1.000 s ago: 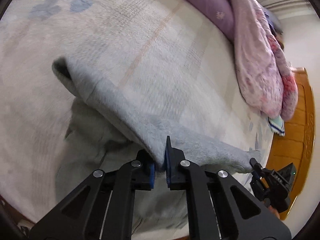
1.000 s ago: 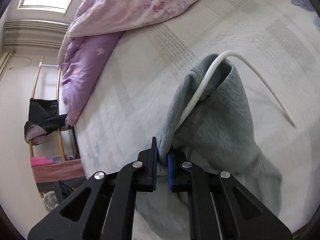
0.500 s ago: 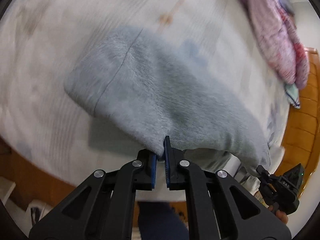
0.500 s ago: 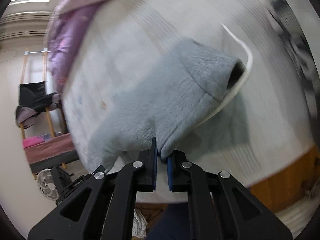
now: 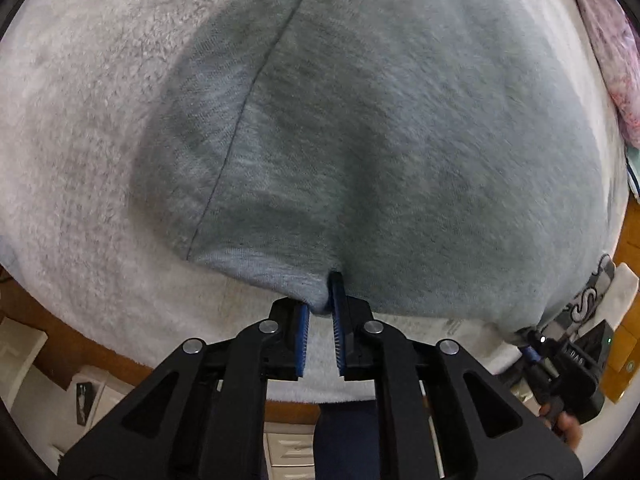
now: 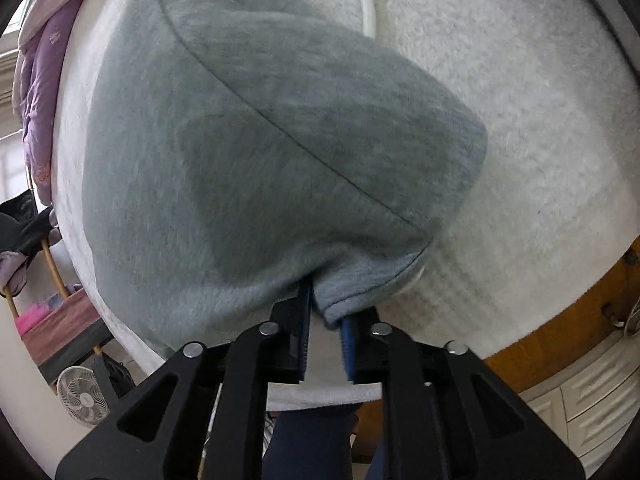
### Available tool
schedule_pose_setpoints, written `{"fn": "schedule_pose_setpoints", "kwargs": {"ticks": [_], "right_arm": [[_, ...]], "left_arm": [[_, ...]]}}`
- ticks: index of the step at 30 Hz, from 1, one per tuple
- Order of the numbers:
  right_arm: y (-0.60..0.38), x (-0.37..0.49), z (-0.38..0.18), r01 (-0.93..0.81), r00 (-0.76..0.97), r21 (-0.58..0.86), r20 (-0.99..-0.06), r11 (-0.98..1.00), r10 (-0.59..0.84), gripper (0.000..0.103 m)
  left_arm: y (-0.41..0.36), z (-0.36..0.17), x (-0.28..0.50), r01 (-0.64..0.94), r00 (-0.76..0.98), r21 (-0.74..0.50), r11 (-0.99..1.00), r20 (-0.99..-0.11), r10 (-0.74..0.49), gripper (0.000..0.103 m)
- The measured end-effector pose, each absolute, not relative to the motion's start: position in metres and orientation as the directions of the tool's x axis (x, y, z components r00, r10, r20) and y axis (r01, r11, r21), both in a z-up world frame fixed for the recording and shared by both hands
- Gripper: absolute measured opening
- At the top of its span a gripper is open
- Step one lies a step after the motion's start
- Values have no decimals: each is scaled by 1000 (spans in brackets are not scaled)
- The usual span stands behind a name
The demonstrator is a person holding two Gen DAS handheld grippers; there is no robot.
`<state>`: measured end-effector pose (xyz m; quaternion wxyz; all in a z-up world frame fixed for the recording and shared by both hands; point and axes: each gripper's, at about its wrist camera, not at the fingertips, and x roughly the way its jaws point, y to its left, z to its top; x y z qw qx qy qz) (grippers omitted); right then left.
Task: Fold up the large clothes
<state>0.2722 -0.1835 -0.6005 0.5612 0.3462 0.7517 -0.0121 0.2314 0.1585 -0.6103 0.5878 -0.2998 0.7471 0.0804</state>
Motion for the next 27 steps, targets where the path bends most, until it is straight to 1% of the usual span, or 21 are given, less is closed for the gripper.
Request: {"fn": "schedule_pose_setpoints", "kwargs": {"ticks": [2,3,4,7,9,11,13,14,17,18,19,20,23,25,27], "right_arm": [[-182,272,-585,484,-160,367,-855,795,493,32],[-180,273,-576,444,-182,378,-850,813,495,34],[-177,275,-565,392,-218,379,-847,838,485,36],[-173,286,-532,266,-246,379,-863,886,442,36],[-167,295,-510,159,-215,398,-879,904,425,35],[-156,319,-489,35,-148,405,-902,914,405,21],[-154,346,-481,-11,-69,409,-911,913,407,15],[-154,356,-483,-13,-49,407,-912,913,406,11],[-151,384,-504,-58,-15,383,-924,922,383,6],[-148,395,-514,-87,-13,353,-936,932,353,5],[-149,403,-525,-117,-9,296,-955,948,297,4],[-150,406,-544,-130,-32,239,-971,962,237,0],[-164,414,-588,-84,-91,270,-961,959,262,0],[-163,415,-601,-120,-97,269,-961,956,258,0],[-154,413,-599,-151,-105,229,-971,962,215,0]], "left_arm": [[161,-602,227,-536,-141,-220,815,-929,-343,41],[164,-593,222,-534,-132,-213,818,-934,-330,60],[167,-582,218,-529,-110,-215,821,-942,-318,63],[174,-555,209,-526,-76,-223,821,-949,-306,63],[176,-537,214,-537,-24,-245,807,-952,-305,63],[176,-520,226,-526,52,-273,805,-956,-290,63],[175,-518,244,-509,95,-284,812,-957,-275,69],[173,-520,253,-513,96,-268,816,-962,-256,69],[173,-539,276,-499,97,-231,835,-973,-211,69],[169,-551,287,-490,49,-162,856,-986,-159,69],[163,-563,299,-479,7,-123,869,-991,-136,69],[165,-571,307,-471,-13,-108,875,-992,-129,69],[163,-595,317,-508,-26,-104,855,-990,-136,74],[163,-598,320,-517,-30,-96,850,-991,-130,76],[160,-595,322,-508,-32,-88,857,-992,-121,76]]}}
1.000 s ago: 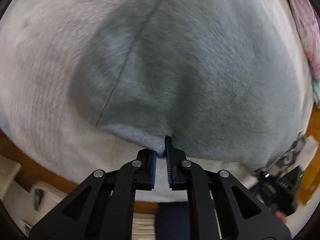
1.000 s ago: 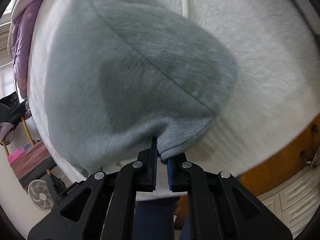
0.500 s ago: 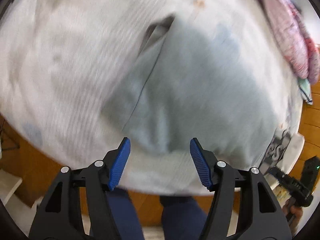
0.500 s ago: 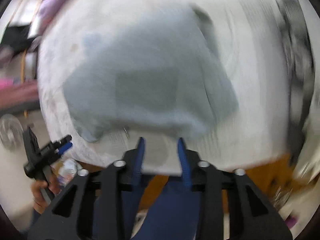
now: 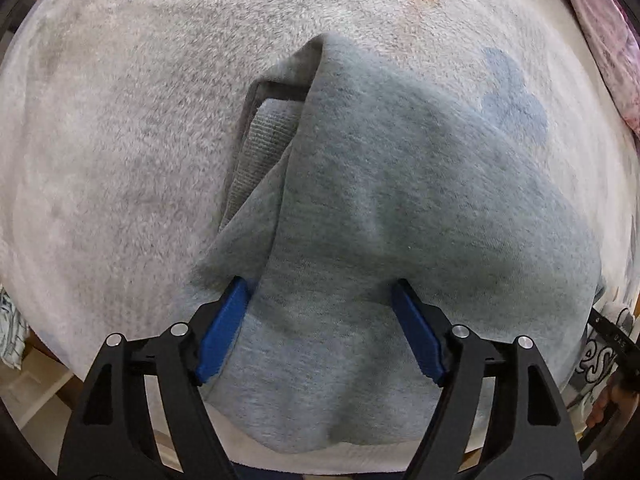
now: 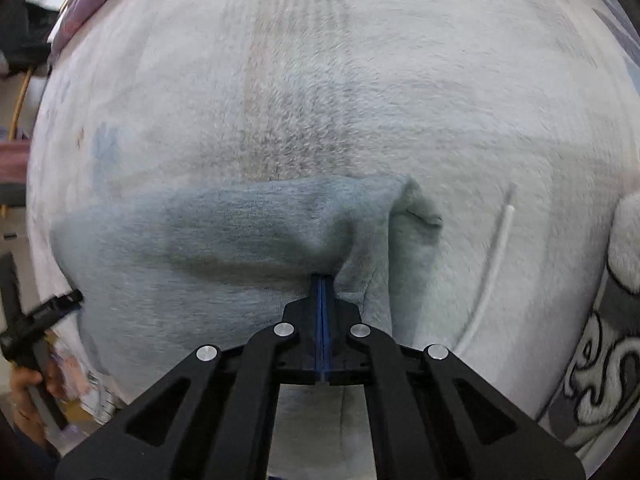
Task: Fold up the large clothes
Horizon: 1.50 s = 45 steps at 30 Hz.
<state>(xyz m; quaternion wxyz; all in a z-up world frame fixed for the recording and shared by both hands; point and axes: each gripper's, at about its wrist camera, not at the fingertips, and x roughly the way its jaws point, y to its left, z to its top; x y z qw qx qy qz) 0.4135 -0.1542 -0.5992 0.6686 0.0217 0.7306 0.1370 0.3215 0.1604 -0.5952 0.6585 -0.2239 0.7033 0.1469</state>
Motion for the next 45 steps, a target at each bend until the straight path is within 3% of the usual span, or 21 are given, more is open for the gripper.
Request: {"fn": "schedule_pose_setpoints", "kwargs": {"ticks": [4,7,10,13,15,17,22,28,36,38,40,42,45], "right_arm": [[-128,407,-554,-187,-67,167,-985,968,157,2],[-84,393,-511,-242,-31,278,-960,930,279,2],[-40,385,-504,-264,-50,351,-935,899,350,2],[-2,383,-521,-280,-58,330,-943,901,327,2],[17,386,-543,-333,-31,203,-978,921,205,2],[16,388,-580,-300,-54,171,-985,938,162,0],[9,393,-584,-239,-60,182,-983,954,173,0],[-18,346,-549,-144,-107,272,-960,951,258,0],[-38,305,-593,-119,-77,237,-970,964,229,0],[-40,309,-595,-130,-80,252,-967,959,243,0],[-46,313,-596,-118,-95,283,-957,952,273,0],[-52,317,-598,-91,-112,305,-949,948,295,0],[-59,322,-599,-86,-128,315,-944,945,303,0]], "left_arm": [[168,-579,315,-552,26,-159,819,-984,-174,76],[185,-562,298,-621,127,-283,731,-956,-263,84],[204,-553,279,-673,193,-353,650,-932,-307,84],[219,-555,260,-700,192,-365,614,-924,-331,84],[230,-559,247,-712,169,-345,611,-930,-328,84],[251,-564,233,-715,166,-345,608,-928,-332,84],[258,-577,212,-720,158,-373,585,-909,-385,84],[247,-596,197,-690,151,-422,589,-879,-453,84],[218,-618,214,-630,106,-398,667,-895,-434,86],[207,-614,228,-604,151,-415,680,-898,-414,83],[211,-598,225,-576,200,-438,690,-894,-400,72],[222,-591,224,-581,236,-460,671,-884,-403,72],[230,-606,226,-619,222,-525,584,-831,-511,73]]}}
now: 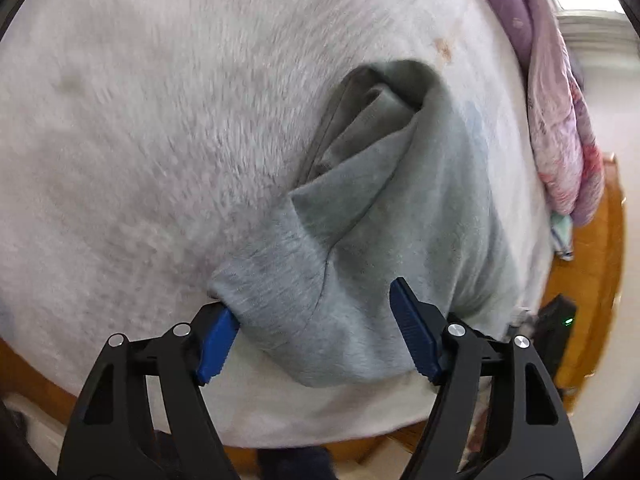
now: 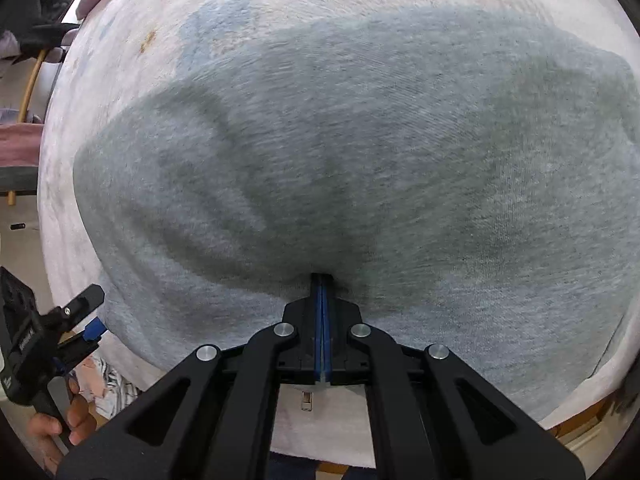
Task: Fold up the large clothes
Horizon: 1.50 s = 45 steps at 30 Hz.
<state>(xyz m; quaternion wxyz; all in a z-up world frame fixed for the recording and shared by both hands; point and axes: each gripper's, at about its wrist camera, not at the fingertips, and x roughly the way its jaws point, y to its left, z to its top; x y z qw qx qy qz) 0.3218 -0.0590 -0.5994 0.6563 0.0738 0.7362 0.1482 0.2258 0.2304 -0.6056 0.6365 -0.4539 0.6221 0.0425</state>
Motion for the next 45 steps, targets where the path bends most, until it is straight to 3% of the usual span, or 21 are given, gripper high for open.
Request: {"fn": "schedule_pose_setpoints", "kwargs": {"ticks": [9,12,16,19,22,23,31,45], "right_arm": [[-68,331,-604,-87,-140,367,-925,926,354,0],[-79,331,-606,-67,-131,386,-918,920,375,0],[-83,327,-597,-64,-105,376,-924,925,368,1],[-76,314,-568,-125,-73,330,-944,936,323,11],[-64,298,-545,-201,-17,318,-947,927,321,47],[-58,289,-534,-241,14,337,-936,910,351,51],[5,221,-506,-601,165,290,-867,745,471,66],[61,214,-548,-655,359,83,-840,751,406,81]], "left_arm": [[230,-615,216,-590,252,-550,592,-821,-512,73],[201,-615,228,-537,213,-540,648,-830,-515,31],[191,-614,241,-542,207,-519,661,-845,-494,18],[181,-598,256,-511,216,-538,670,-835,-505,17],[182,-574,263,-473,250,-587,657,-805,-539,17],[183,-568,264,-461,255,-591,662,-803,-539,17],[206,-558,257,-483,279,-662,573,-736,-616,17],[218,-563,258,-524,305,-695,492,-692,-654,17]]}}
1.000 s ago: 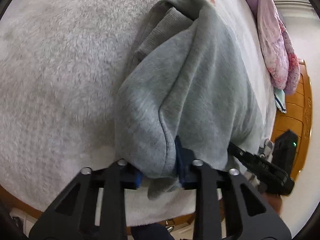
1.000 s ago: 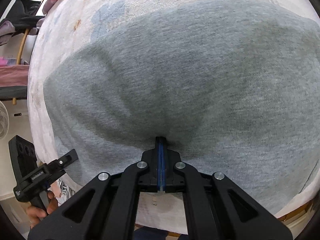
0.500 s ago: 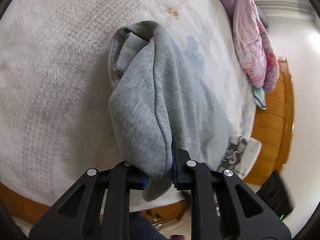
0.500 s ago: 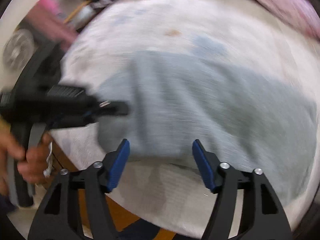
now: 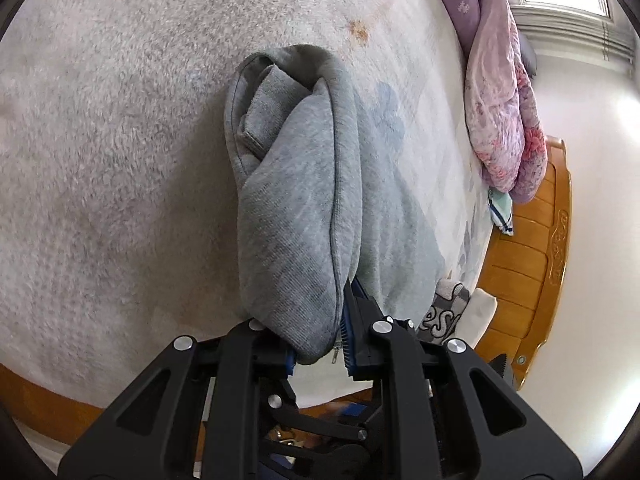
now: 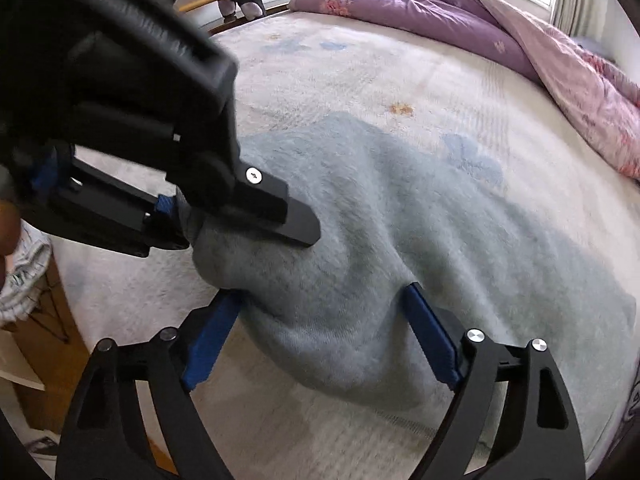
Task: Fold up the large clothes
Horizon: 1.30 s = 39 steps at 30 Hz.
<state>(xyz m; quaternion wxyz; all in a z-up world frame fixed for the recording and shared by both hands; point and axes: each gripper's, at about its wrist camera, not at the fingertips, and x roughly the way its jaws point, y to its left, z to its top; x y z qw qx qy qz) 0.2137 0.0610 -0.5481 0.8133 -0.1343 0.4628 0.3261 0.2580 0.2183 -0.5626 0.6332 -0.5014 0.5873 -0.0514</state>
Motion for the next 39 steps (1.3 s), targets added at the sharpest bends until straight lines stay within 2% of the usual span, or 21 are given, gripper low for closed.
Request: {"fn": "schedule_pose_setpoints", "kwargs": {"ticks": [7,10,13,15,17,19,23,24,27,30,31,32,33,34,36,39], "right_arm": [[48,209,-541,-620,314,157,-848,769,426,82],[58,207,-547,-636,309,130,-860,760,406,87],[71,216,-554,-636,331,95,-863,766,382,86],[75,224,-554,-622,359,72,-859,780,366,73],[75,230,-554,-602,376,40,-867,798,327,38],[65,241,-556,-560,334,110,-877,821,345,24],[44,255,-546,-477,253,290,-859,830,446,17],[36,259,-543,-437,234,350,-845,829,481,17],[14,279,-536,-292,194,510,-797,809,573,15],[-12,290,-531,-133,188,639,-734,757,653,14],[-20,293,-527,-100,194,671,-711,735,676,14],[-25,296,-523,-83,203,687,-698,722,687,14],[-34,298,-517,-53,214,715,-674,697,707,14],[-43,299,-513,-13,228,748,-644,663,731,14],[-64,300,-505,54,266,799,-590,599,762,14],[-101,299,-494,137,338,846,-529,515,779,14]], "left_arm": [[224,-566,255,-559,341,-722,408,-648,-681,17],[220,-563,254,-557,356,-741,376,-621,-698,16],[218,-562,256,-563,345,-724,398,-644,-683,16],[222,-563,254,-583,362,-727,362,-632,-686,16],[226,-560,255,-582,368,-723,373,-643,-672,16],[229,-554,255,-576,378,-724,381,-648,-661,17],[233,-531,252,-533,434,-761,369,-621,-653,18],[232,-525,251,-520,440,-769,371,-613,-656,22],[234,-501,246,-462,497,-814,352,-566,-658,23],[243,-480,240,-432,579,-830,353,-556,-596,51],[248,-475,236,-433,609,-831,350,-556,-566,52],[252,-475,235,-446,618,-822,353,-568,-543,52],[255,-475,235,-484,604,-786,385,-619,-503,52],[254,-479,238,-539,540,-703,464,-711,-450,52],[244,-485,251,-564,440,-573,594,-818,-371,52],[217,-486,277,-512,404,-558,653,-827,-390,52]]}}
